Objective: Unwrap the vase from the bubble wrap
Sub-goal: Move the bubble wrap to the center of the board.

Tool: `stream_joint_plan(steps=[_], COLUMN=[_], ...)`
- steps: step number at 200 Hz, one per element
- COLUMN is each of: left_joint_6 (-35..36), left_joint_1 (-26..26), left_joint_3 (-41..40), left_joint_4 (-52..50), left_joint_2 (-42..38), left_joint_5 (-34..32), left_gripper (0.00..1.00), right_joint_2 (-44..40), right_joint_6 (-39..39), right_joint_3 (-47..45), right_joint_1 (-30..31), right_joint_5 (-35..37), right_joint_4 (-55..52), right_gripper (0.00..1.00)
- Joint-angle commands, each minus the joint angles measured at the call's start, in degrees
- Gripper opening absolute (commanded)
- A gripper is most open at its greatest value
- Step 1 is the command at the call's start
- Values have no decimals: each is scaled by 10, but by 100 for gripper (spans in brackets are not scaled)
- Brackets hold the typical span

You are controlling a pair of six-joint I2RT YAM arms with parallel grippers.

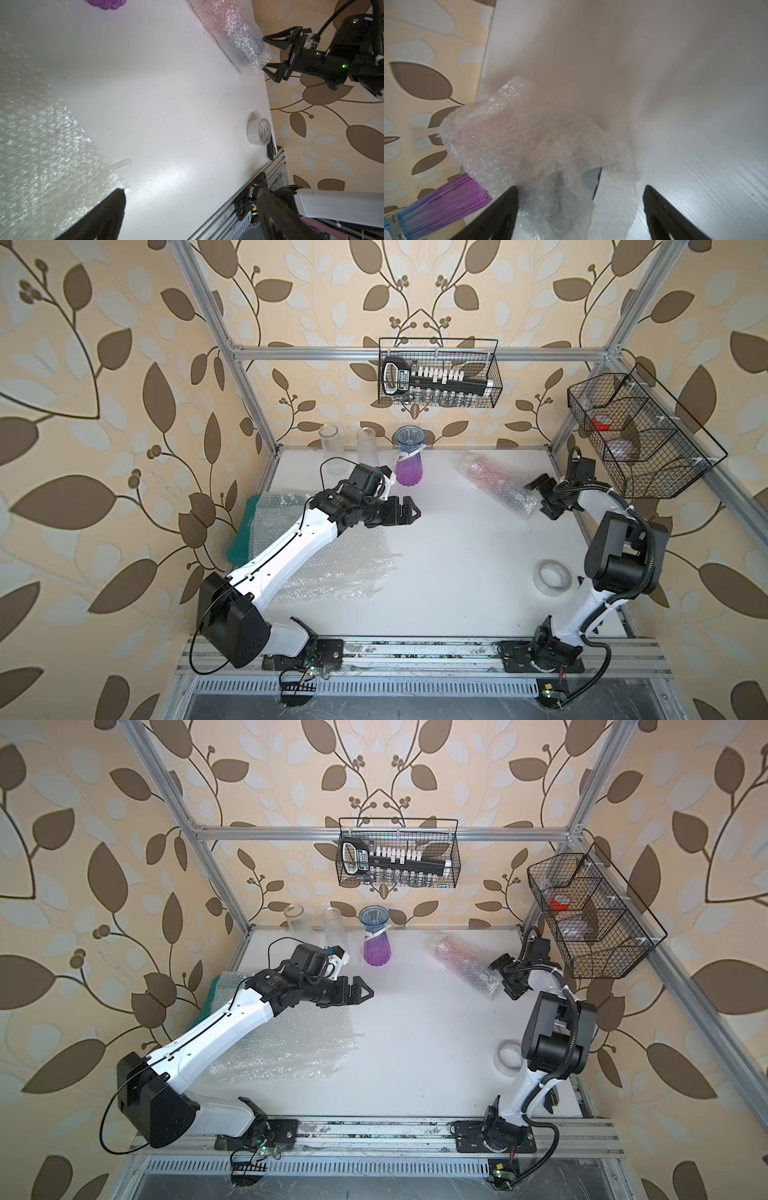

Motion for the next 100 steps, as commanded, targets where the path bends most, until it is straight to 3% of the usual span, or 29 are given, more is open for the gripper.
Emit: stream_joint_plan(steps=[1,32,100], left_joint_6=[-38,-44,-32], left_joint_1=[0,-1,-1], left_joint_3=[18,3,-23], left_joint_4=[30,33,24], left_joint_2=[12,18,23], left_joint_5=[19,23,6], left_gripper=[99,99,99], right_joint_2=[12,-6,-66], right_joint_6=[-1,3,-14], right_joint_3=[-7,-44,-109], right_joint_1=[12,16,39], right_joint_5=[-12,-15,-20], right_joint_4=[-7,2,-3], right_gripper=[76,52,20])
